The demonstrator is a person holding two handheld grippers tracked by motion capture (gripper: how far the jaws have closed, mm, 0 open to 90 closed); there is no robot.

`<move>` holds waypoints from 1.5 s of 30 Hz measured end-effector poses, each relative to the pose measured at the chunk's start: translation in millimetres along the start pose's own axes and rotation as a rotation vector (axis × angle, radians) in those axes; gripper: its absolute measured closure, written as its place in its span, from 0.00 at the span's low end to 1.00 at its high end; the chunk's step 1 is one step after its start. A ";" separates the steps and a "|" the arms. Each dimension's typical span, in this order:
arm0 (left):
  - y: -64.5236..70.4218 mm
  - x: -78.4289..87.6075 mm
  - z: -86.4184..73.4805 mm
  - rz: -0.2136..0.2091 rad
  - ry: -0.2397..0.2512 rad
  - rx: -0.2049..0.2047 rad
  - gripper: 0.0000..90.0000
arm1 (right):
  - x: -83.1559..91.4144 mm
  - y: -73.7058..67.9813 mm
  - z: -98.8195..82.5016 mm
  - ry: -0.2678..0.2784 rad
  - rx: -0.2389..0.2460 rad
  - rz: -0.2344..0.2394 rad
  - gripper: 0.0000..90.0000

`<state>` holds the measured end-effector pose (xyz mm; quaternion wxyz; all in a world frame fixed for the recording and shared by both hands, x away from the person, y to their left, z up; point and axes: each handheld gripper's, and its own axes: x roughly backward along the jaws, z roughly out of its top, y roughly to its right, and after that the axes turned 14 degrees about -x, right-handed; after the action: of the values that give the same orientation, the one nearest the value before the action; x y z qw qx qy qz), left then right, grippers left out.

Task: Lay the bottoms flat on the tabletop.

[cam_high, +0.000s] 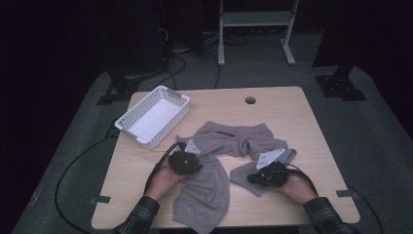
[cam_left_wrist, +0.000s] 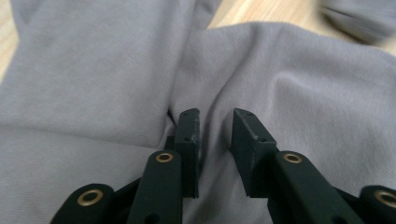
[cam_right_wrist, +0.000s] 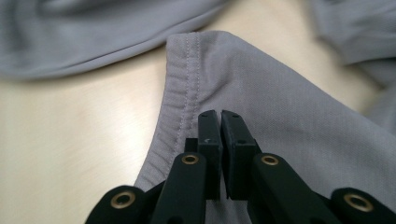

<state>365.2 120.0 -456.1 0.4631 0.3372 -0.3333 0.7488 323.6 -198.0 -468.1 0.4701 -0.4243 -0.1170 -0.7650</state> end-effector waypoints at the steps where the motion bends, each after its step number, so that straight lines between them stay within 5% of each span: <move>1: 2.0 -1.0 -0.4 0.008 0.007 0.002 0.79 | 1.2 -2.2 -2.5 -0.009 0.018 0.021 0.95; 5: 3.0 -0.4 -0.5 0.010 -0.002 -0.011 0.79 | 6.7 -20.3 -14.2 -0.098 0.083 0.188 0.90; 7: 2.5 0.0 -1.6 0.003 0.004 -0.006 0.79 | 10.8 -24.9 -17.7 -0.110 0.095 0.224 0.81; 9: 3.1 0.1 -2.7 0.000 0.013 0.012 0.79 | 20.6 -20.8 -18.4 -0.059 0.064 0.193 0.78; 13: 2.3 0.6 -3.9 -0.003 0.017 0.007 0.78 | 40.3 1.5 -16.9 0.052 -0.013 0.024 0.78; 16: 2.8 0.3 -4.0 0.000 0.020 0.011 0.78 | 37.4 14.7 -19.7 0.009 -0.037 -0.068 0.82; 23: 1.5 0.8 -4.8 -0.007 0.023 0.017 0.78 | 42.9 11.7 -39.1 -0.033 -0.027 -0.038 0.87; 28: 1.2 1.7 -5.5 -0.009 0.017 0.025 0.78 | 57.0 1.9 -57.6 -0.039 0.001 -0.070 0.83; 37: 1.0 1.6 -5.6 -0.009 0.019 0.032 0.78 | 81.0 -9.8 -93.3 -0.089 -0.020 -0.040 0.88; 40: 0.6 1.2 -5.7 -0.011 0.025 0.038 0.78 | 87.5 -9.2 -90.2 0.001 -0.030 -0.040 0.85; 45: -0.8 1.7 -5.9 -0.019 0.022 0.040 0.79 | 89.3 7.0 -63.3 0.102 -0.033 -0.129 0.85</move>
<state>364.2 125.9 -457.8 0.4667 0.3414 -0.3100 0.7547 277.5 -293.7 -440.7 0.4182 -0.3839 -0.1076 -0.8162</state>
